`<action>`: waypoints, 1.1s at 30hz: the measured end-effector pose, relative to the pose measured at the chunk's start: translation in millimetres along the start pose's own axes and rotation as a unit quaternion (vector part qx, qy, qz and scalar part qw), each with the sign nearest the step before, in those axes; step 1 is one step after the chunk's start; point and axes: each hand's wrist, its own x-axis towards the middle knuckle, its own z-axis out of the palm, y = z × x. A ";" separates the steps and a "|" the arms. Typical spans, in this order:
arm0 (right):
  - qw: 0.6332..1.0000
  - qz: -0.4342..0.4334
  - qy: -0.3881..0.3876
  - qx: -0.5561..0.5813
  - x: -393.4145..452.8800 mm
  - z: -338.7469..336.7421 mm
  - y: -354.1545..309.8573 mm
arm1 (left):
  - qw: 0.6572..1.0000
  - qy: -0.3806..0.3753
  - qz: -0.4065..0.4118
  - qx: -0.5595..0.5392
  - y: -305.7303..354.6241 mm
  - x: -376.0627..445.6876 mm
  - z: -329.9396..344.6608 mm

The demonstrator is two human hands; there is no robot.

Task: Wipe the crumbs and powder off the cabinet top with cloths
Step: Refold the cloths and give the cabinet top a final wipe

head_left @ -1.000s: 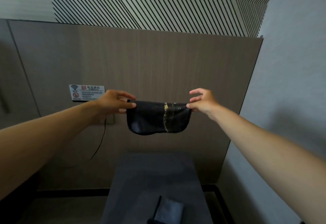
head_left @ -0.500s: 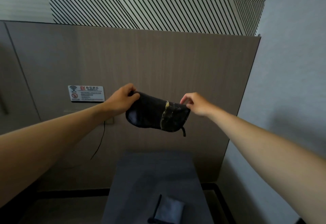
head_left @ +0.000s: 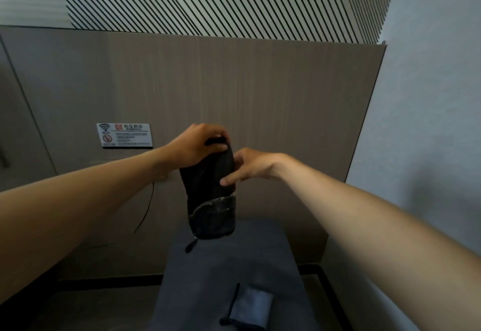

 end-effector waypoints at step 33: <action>0.956 0.101 0.233 0.144 19.4 -19.2 28.2 | 0.870 0.065 -0.352 -0.340 -15.1 -45.3 41.6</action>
